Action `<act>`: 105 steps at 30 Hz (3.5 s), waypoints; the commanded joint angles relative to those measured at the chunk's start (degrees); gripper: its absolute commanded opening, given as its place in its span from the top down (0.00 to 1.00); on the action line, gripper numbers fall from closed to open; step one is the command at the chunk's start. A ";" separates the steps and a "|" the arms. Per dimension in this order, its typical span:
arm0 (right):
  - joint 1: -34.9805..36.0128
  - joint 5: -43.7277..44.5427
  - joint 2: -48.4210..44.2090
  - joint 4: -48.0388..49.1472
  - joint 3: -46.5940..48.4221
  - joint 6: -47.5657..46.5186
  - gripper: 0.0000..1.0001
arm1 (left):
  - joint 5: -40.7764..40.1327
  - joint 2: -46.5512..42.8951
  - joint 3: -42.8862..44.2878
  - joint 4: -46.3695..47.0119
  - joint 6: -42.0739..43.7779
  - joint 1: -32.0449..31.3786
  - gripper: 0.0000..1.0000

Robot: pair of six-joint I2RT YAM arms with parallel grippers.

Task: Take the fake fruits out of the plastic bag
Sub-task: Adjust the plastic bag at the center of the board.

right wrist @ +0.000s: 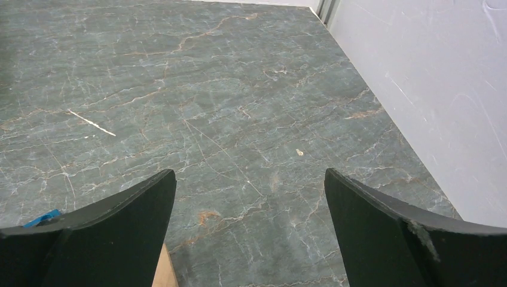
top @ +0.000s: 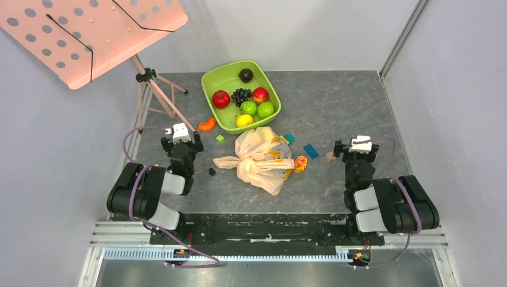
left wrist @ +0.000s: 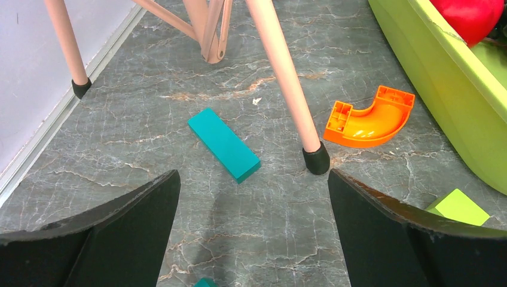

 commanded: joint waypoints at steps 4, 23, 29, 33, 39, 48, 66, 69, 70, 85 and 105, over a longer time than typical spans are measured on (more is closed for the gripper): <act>-0.16 -0.25 -0.57 2.35 -6.02 0.12 0.02 | -0.45 -0.67 1.01 2.02 0.42 0.20 0.00; -0.16 -0.27 -0.45 2.34 -6.02 0.09 0.02 | -1.79 -1.08 0.28 3.37 0.61 -0.06 0.00; -0.14 -0.28 -0.62 2.43 -6.14 0.07 0.02 | -1.62 -2.74 -1.36 4.73 0.82 -0.32 0.00; -0.14 -0.79 -4.27 -0.07 -6.39 -0.06 0.02 | -4.50 -5.48 -1.98 4.35 1.06 -1.55 0.00; -0.18 4.08 -16.67 -29.46 4.34 6.05 0.02 | -13.70 -19.24 8.68 -31.45 -9.89 -3.50 0.00; -0.14 3.64 -23.60 -57.29 18.76 17.70 0.02 | -10.71 -29.11 20.69 -62.56 -29.41 -7.32 0.00; 11.44 -19.15 -12.87 -85.46 41.63 20.71 0.01 | 4.83 -40.25 20.53 -77.50 -39.17 -33.77 0.04; 12.59 -19.81 -13.63 -85.81 41.33 20.84 0.01 | 4.85 -40.85 18.06 -74.65 -38.32 -38.22 0.09; 12.69 -20.03 -13.80 -86.00 41.32 20.64 0.01 | 4.63 -40.88 17.16 -74.04 -37.97 -39.38 0.10; 12.96 -21.26 -15.00 -87.47 40.95 17.91 0.01 | 5.45 -29.53 12.62 -57.84 -34.64 -46.36 0.12; 12.91 -19.21 -16.62 -89.25 41.65 15.92 0.07 | 4.36 -21.79 13.75 -54.31 -29.87 -46.47 0.97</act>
